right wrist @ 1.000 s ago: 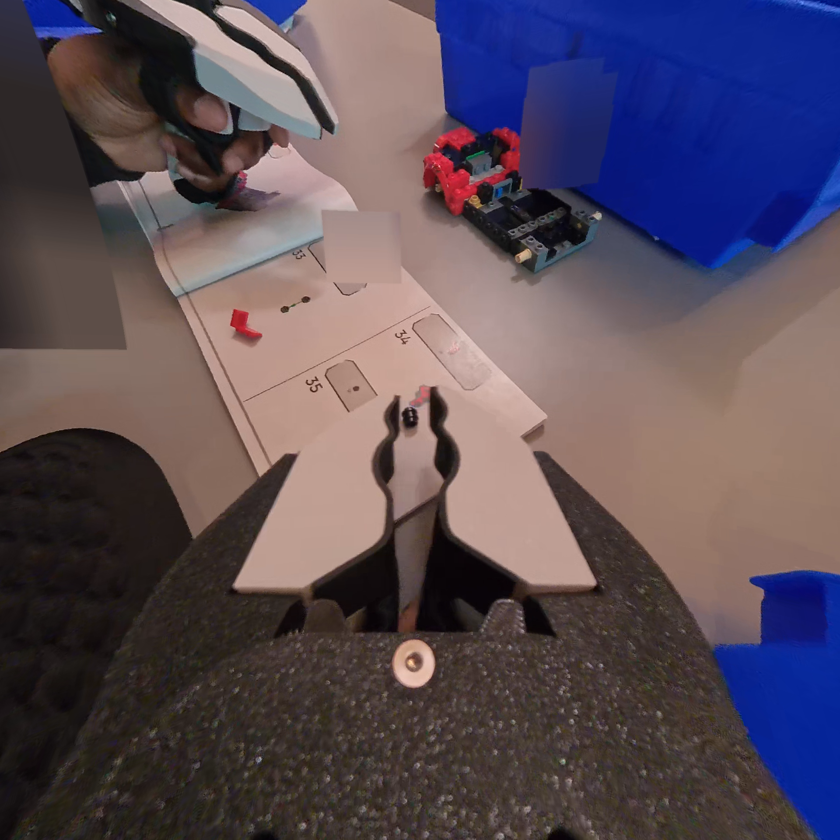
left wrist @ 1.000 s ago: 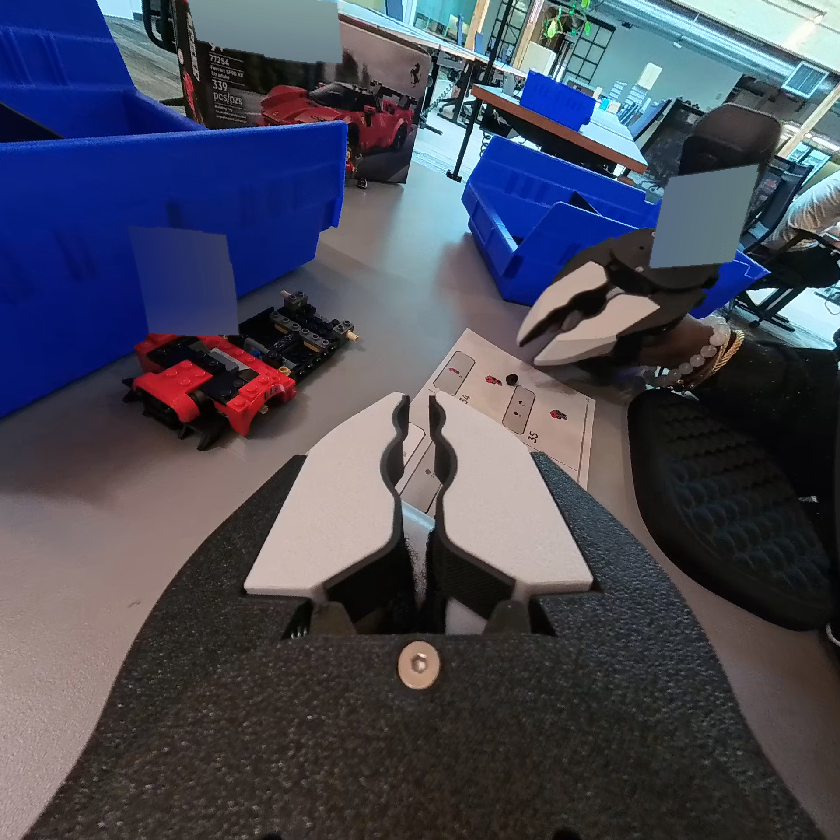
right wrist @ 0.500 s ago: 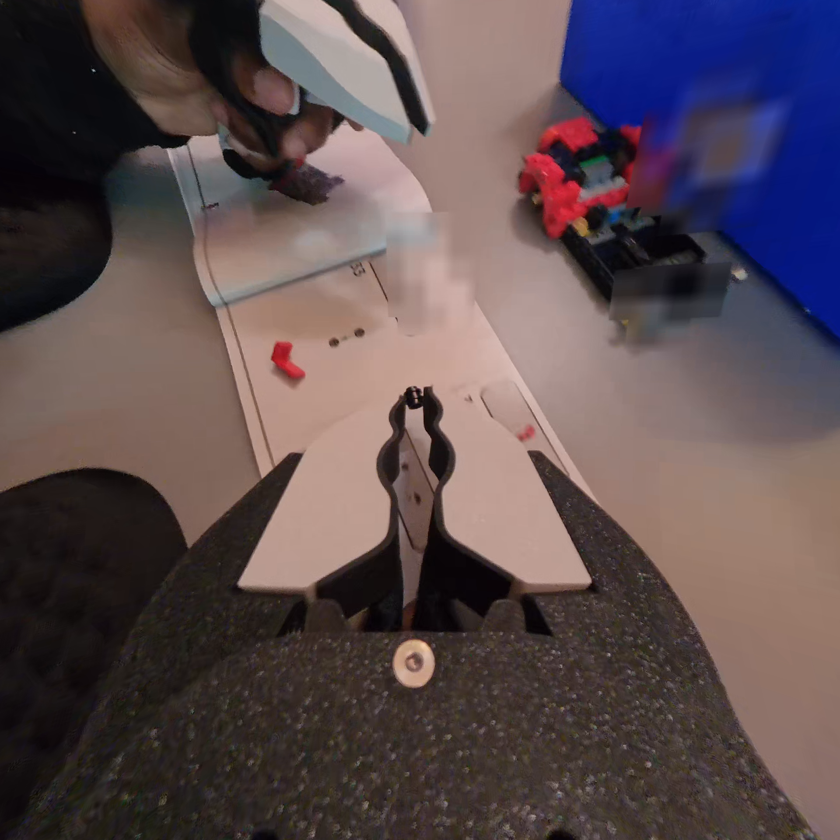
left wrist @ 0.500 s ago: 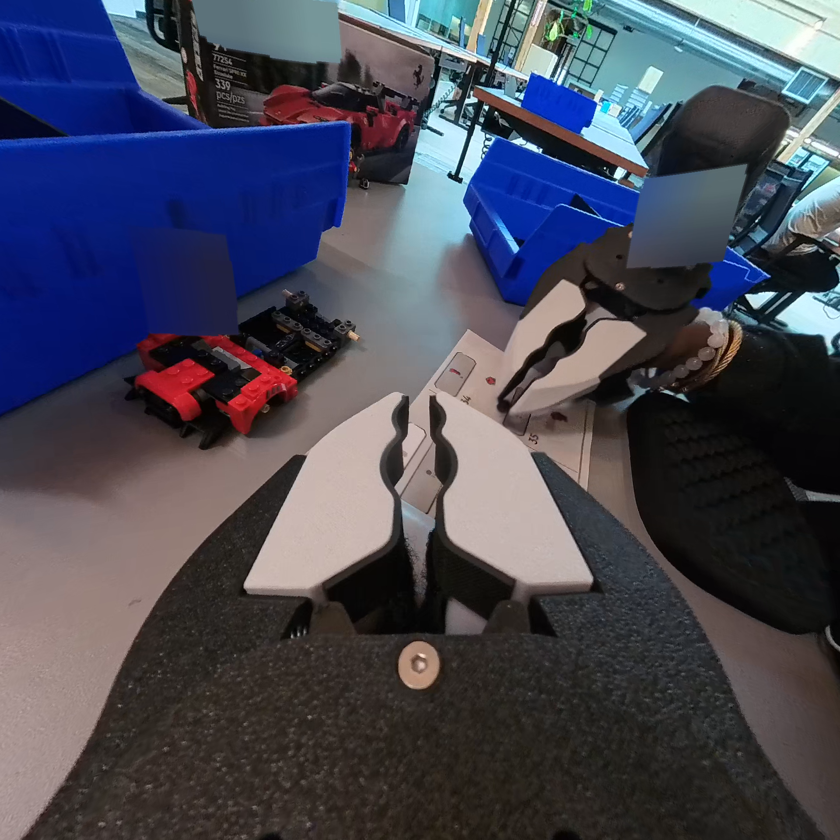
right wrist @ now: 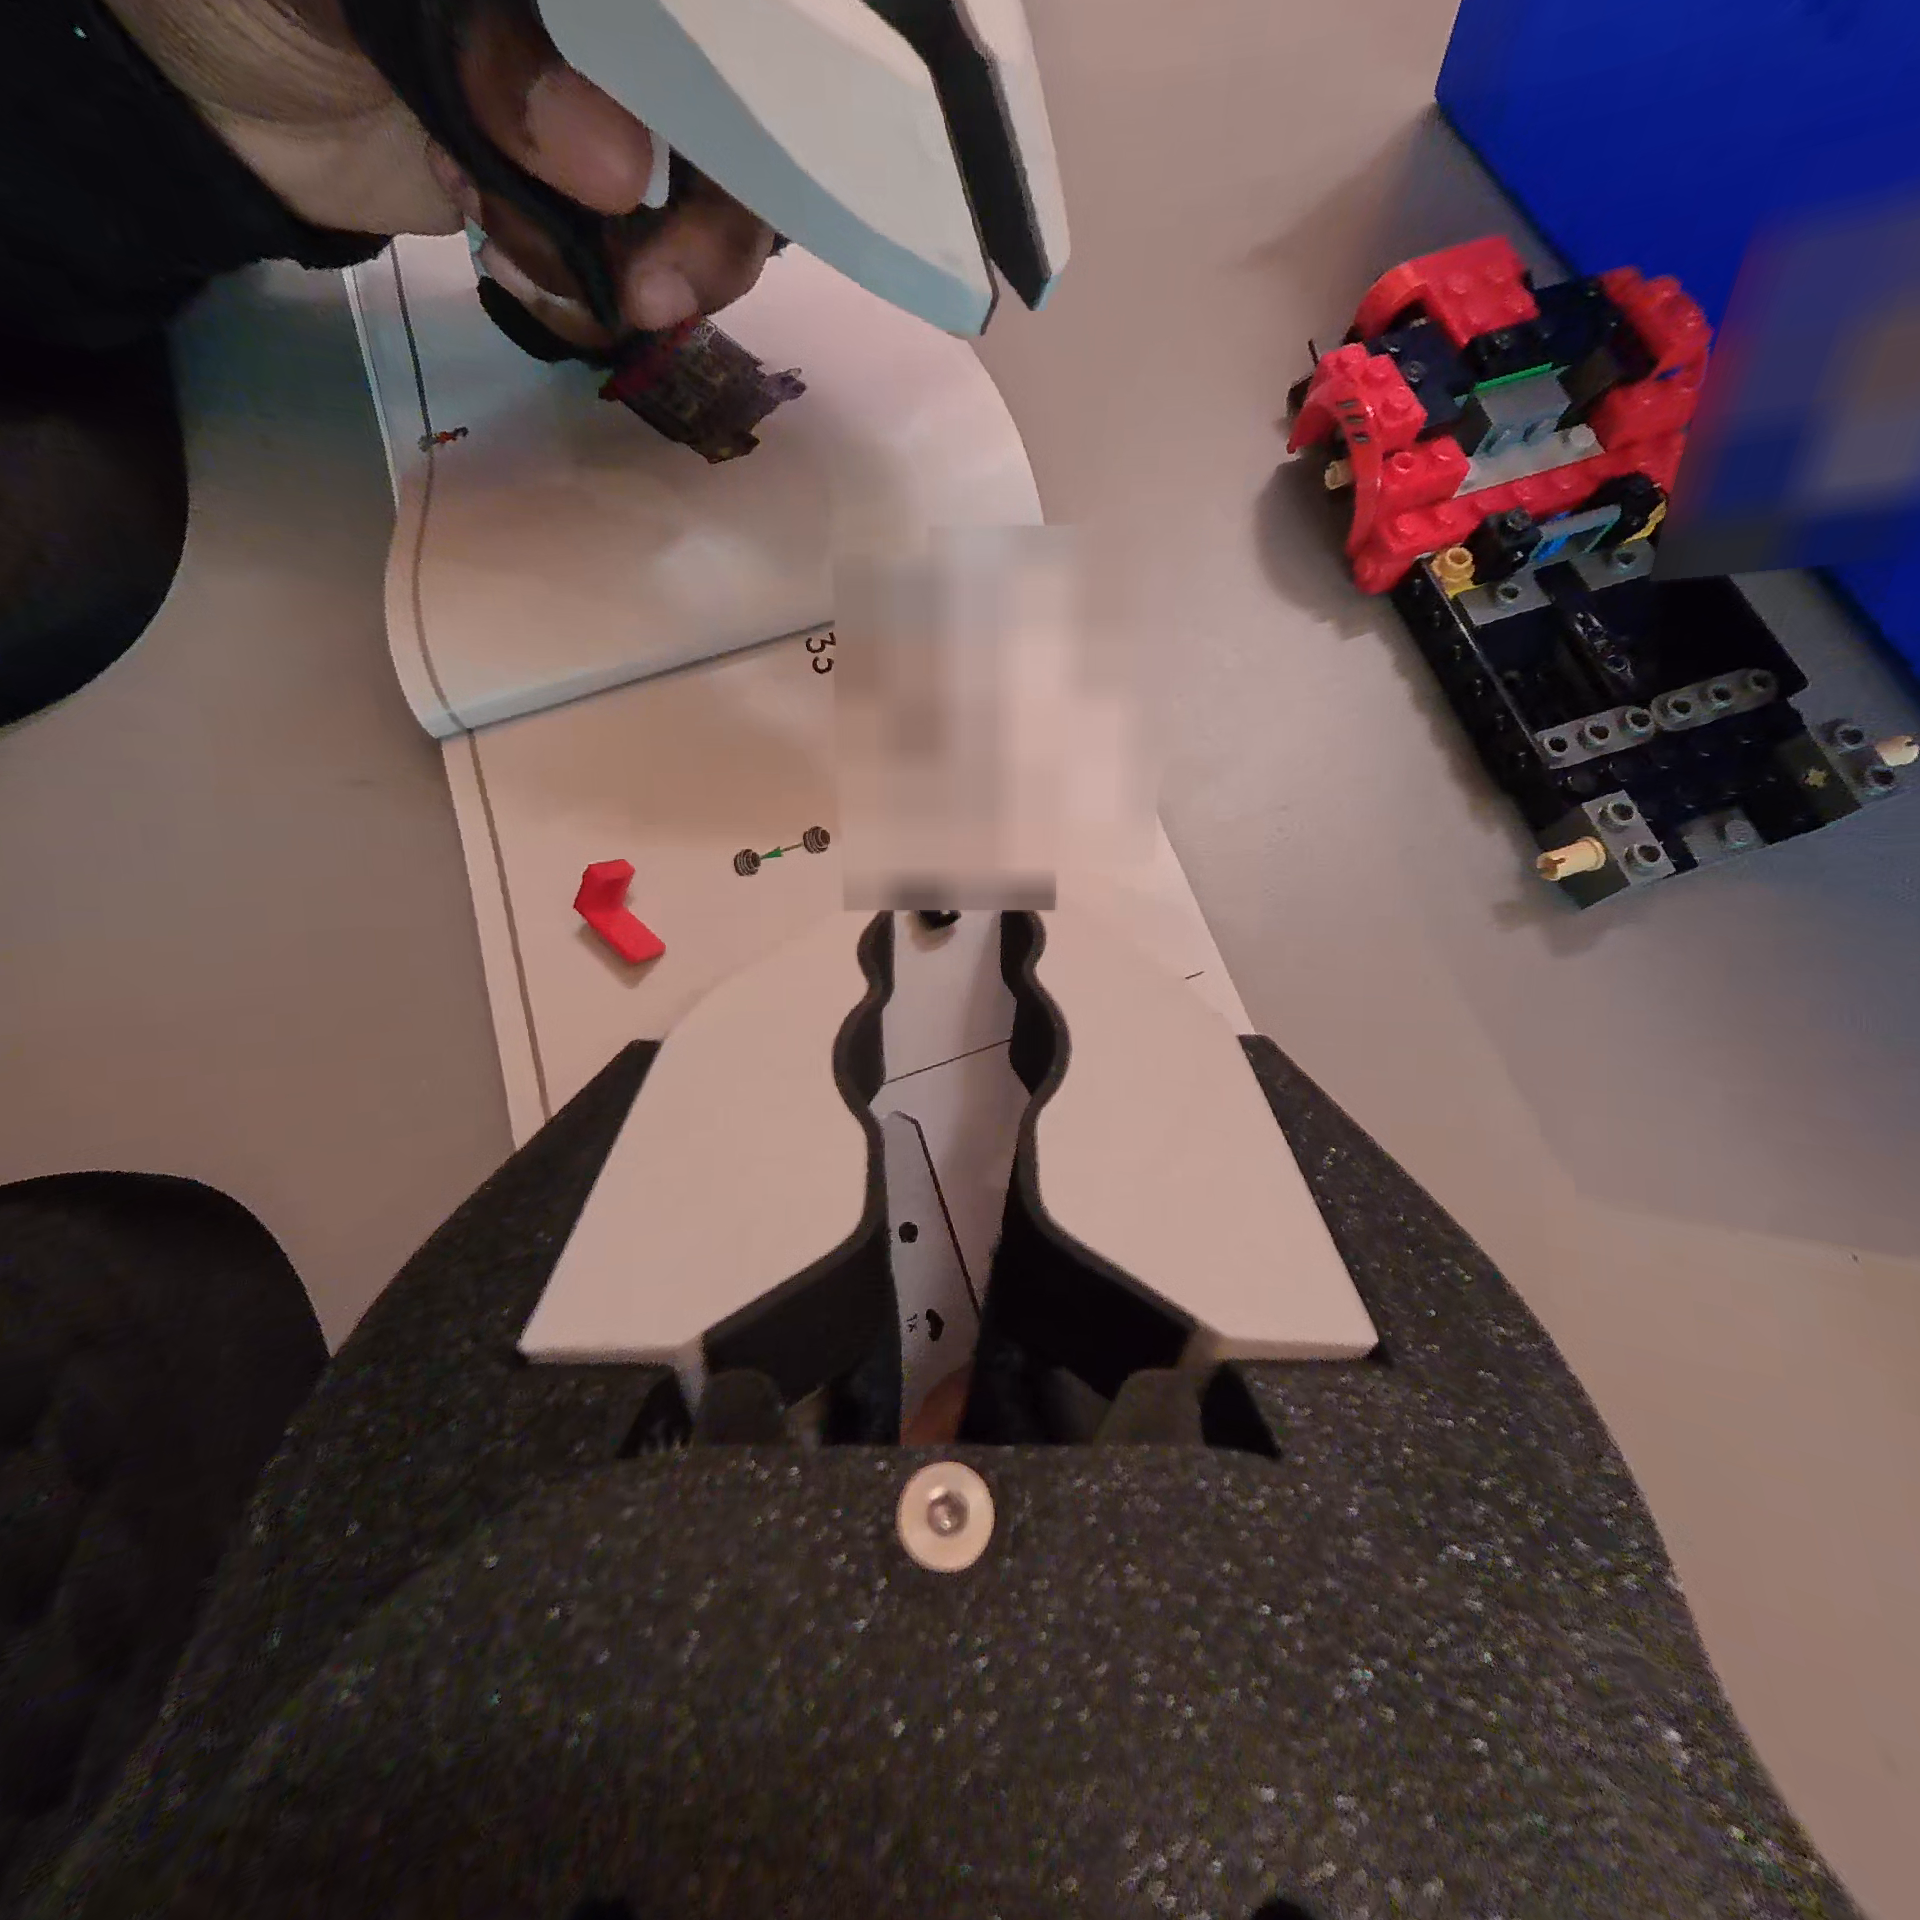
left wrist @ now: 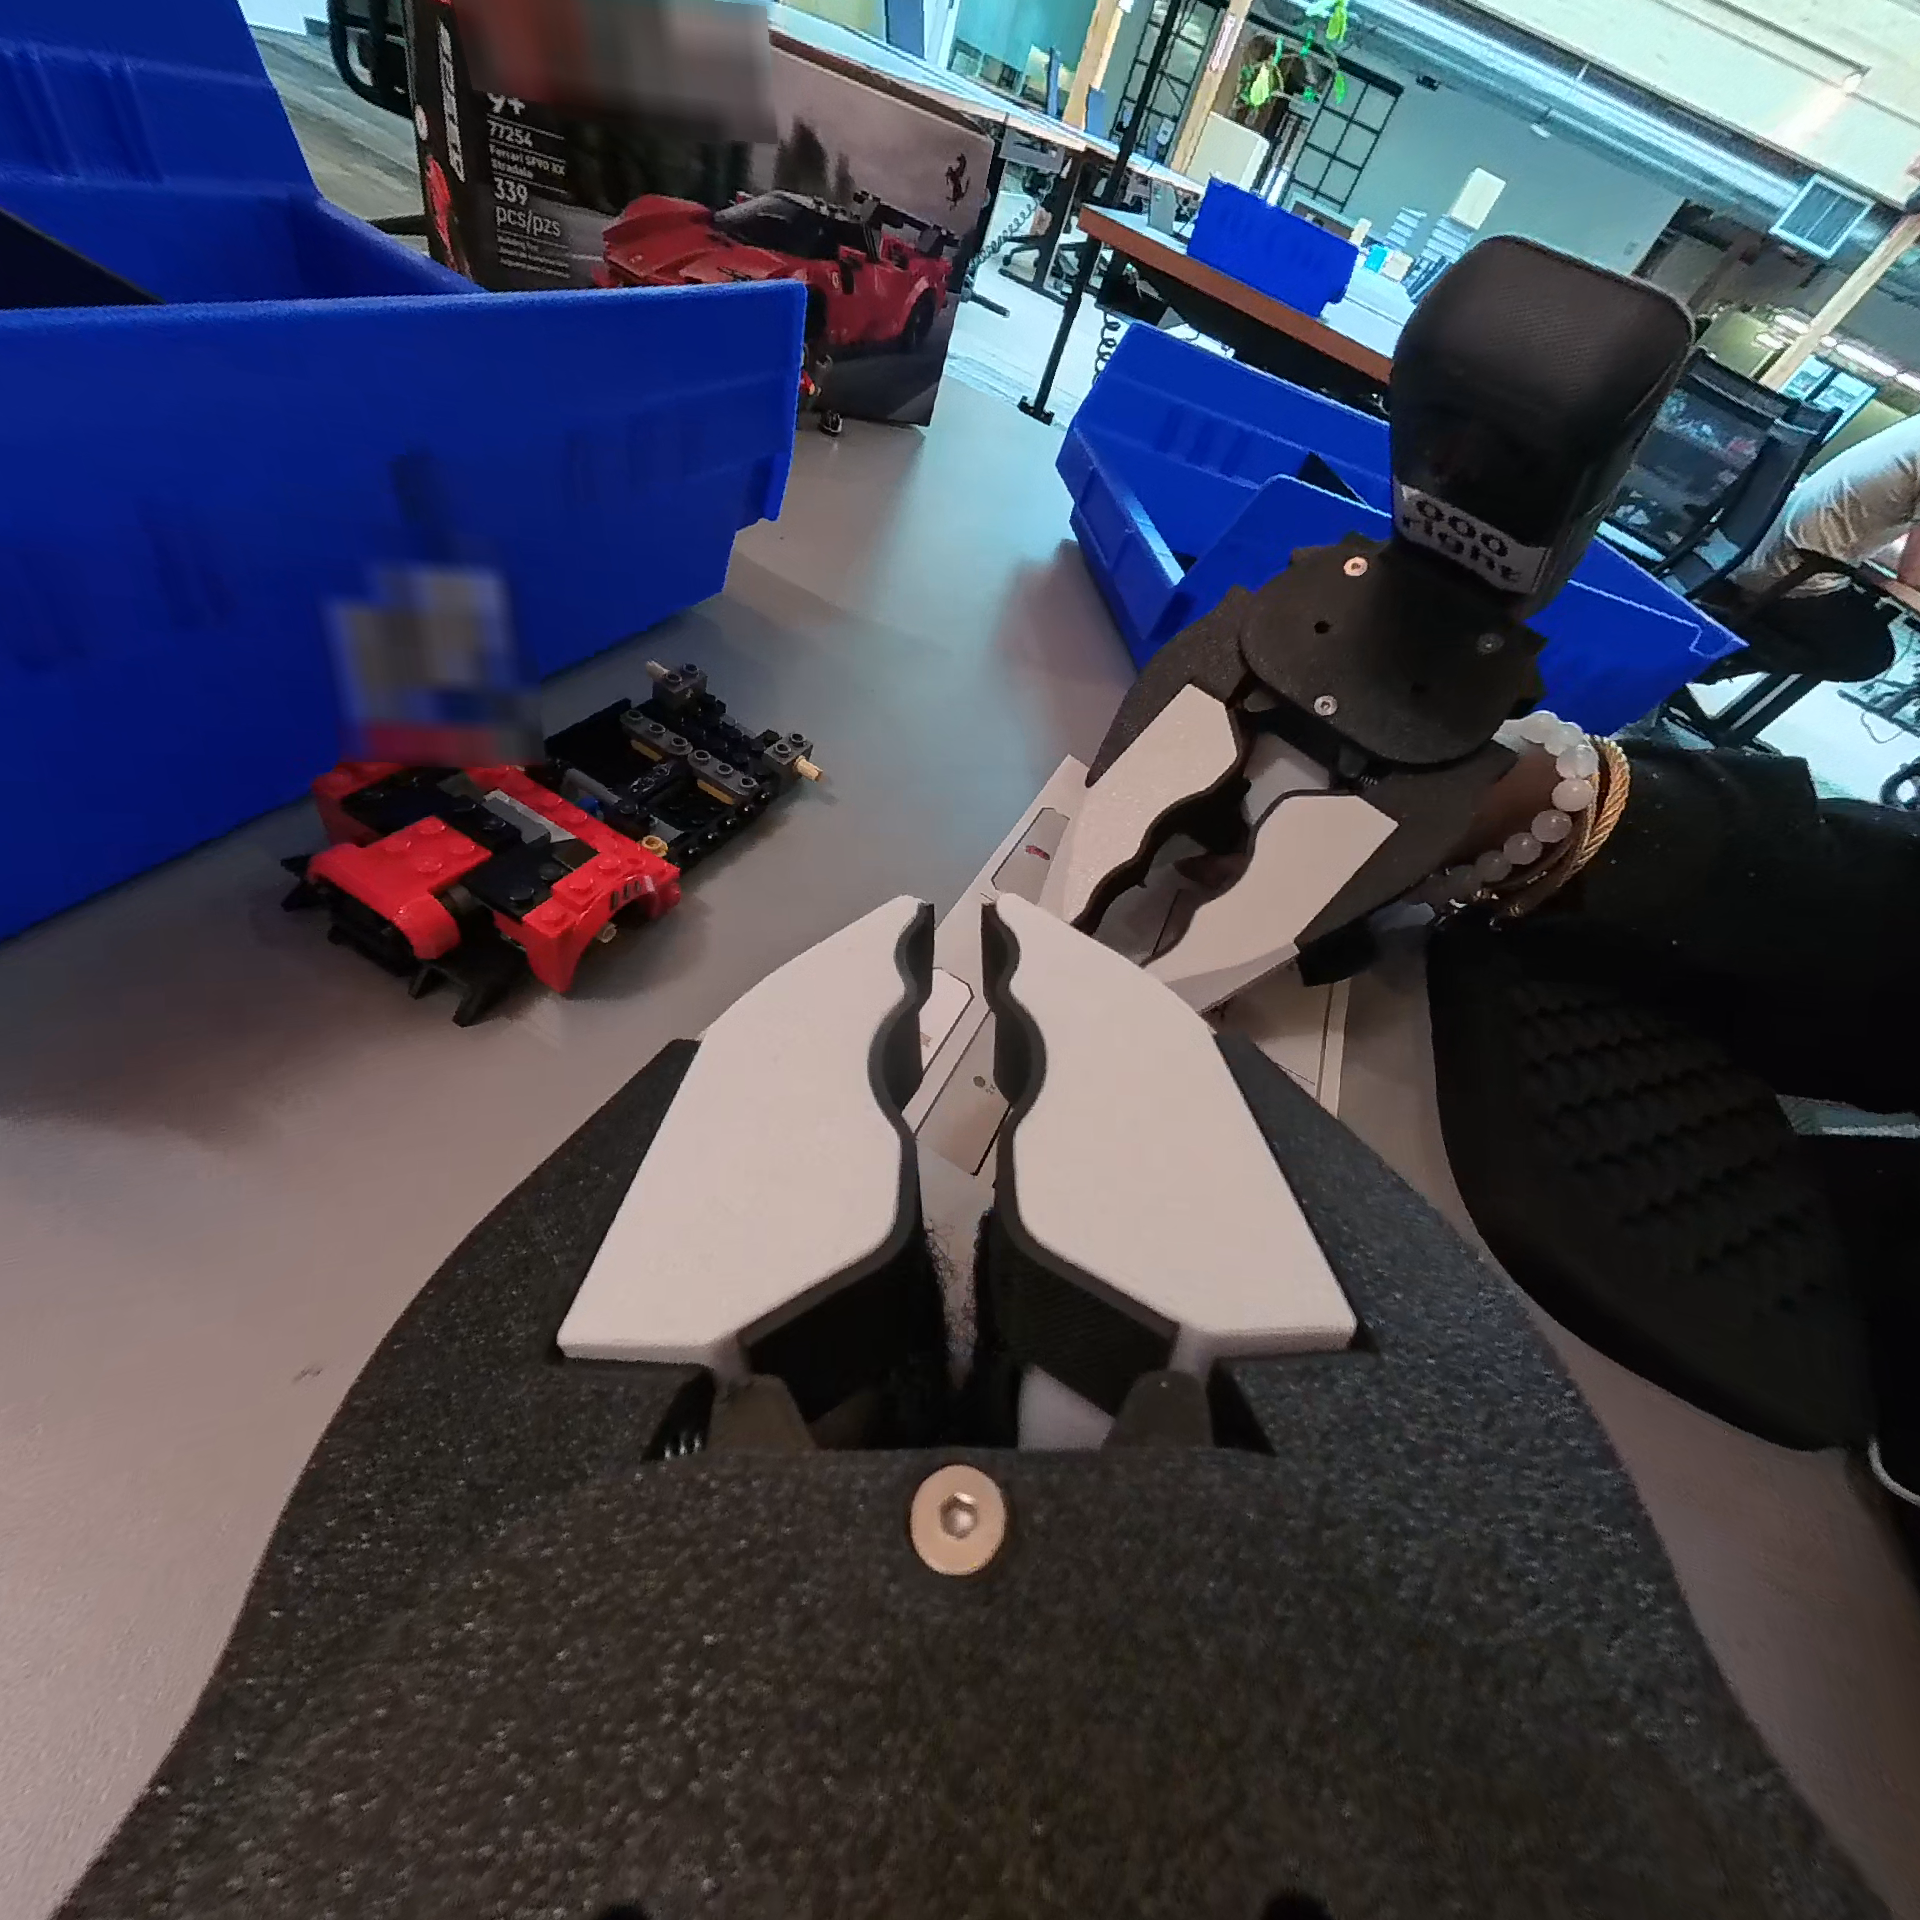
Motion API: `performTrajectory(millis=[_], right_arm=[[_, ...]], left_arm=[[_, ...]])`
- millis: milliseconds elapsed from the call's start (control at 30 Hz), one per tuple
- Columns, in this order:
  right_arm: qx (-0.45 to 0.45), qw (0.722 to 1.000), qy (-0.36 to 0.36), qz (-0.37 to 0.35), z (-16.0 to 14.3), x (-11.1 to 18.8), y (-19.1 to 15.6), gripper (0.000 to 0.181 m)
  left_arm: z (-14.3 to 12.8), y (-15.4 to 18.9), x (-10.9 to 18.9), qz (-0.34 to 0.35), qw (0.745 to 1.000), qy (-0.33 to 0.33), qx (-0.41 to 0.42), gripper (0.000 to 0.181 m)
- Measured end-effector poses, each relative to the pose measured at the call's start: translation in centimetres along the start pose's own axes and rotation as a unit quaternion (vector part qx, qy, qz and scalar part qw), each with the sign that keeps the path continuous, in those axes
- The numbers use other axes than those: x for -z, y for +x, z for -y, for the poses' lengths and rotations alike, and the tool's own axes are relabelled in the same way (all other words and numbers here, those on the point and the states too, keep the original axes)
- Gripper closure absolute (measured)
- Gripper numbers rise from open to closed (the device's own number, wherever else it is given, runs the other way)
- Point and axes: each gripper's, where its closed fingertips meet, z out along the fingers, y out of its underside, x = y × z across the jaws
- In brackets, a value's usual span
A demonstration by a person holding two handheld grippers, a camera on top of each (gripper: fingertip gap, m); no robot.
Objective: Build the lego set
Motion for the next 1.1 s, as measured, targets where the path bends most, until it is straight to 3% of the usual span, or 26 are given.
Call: performTrajectory(millis=[433, 1100], right_arm=[[-0.008, 0.999, 0.047, 0.0, 1.0, 1.0, 0.2, 0.156], [-0.001, 0.999, 0.052, 0.004, 0.8, 1.0, -0.1, 0.156]], left_arm=[[0.1, -0.1, 0.0, 0.0, 1.0, 0.002, 0.007, 0.173], [0.1, -0.1, 0.0, -0.001, 1.0, 0.002, 0.007, 0.173]])
